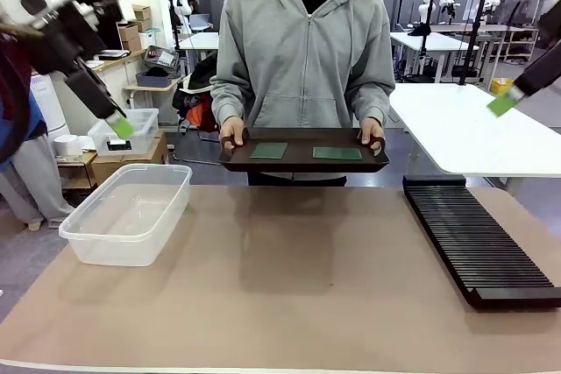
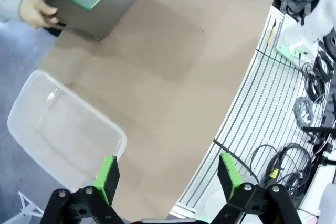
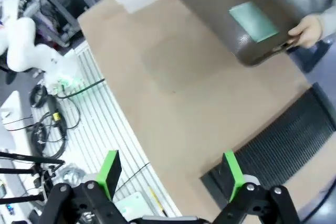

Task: Sort PCBs into racks and boxes based on the side picked up.
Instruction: Pick up the Blank PCB handed by the Human.

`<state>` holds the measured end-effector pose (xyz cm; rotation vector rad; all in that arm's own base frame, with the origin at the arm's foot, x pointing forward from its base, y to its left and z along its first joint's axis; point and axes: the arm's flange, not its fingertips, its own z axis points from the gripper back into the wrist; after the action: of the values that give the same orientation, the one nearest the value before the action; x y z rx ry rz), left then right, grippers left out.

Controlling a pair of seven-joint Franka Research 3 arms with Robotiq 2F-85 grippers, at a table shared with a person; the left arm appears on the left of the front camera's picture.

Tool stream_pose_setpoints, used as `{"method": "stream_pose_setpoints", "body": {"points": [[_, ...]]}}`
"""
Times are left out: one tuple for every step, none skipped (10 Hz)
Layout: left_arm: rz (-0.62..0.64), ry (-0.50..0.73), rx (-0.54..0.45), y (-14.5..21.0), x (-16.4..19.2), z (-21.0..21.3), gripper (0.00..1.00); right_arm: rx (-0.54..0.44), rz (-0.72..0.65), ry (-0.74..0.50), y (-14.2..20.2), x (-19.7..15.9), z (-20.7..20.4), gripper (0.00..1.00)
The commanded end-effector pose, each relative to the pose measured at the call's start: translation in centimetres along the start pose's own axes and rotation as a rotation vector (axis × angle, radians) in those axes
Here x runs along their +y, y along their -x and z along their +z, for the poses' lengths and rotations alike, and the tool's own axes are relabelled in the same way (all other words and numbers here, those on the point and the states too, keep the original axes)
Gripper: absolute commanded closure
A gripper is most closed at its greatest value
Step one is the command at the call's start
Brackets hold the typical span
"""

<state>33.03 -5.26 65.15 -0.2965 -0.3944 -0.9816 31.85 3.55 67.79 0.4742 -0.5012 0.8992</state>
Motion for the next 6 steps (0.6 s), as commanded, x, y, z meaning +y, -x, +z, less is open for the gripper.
{"method": "stream_pose_setpoints", "body": {"points": [[0.107, -0.063, 0.002, -0.1, 0.3, 1.9, 0.00, -0.013, 0.049, 0.086, -0.7, -0.4, 2.4, 0.00], [0.144, -0.129, -0.014, -0.1, 0.7, 3.5, 0.00, -0.016, 0.060, 0.130, -1.2, -0.2, 4.1, 0.00], [0.146, -0.191, -0.036, 0.0, 0.9, 4.9, 0.00, -0.011, 0.070, 0.162, -1.6, -0.2, 5.8, 0.00], [0.162, -0.251, -0.052, 0.0, 1.0, 6.3, 0.00, -0.017, 0.074, 0.184, -1.8, -0.3, 7.5, 0.00], [0.162, -0.298, -0.047, 0.1, 1.0, 7.2, 0.00, -0.025, 0.070, 0.219, -1.9, -0.1, 8.8, 0.00], [0.159, -0.327, -0.044, 0.0, 0.9, 7.8, 0.00, -0.027, 0.063, 0.251, -1.9, -0.1, 10.0, 0.00]]}}
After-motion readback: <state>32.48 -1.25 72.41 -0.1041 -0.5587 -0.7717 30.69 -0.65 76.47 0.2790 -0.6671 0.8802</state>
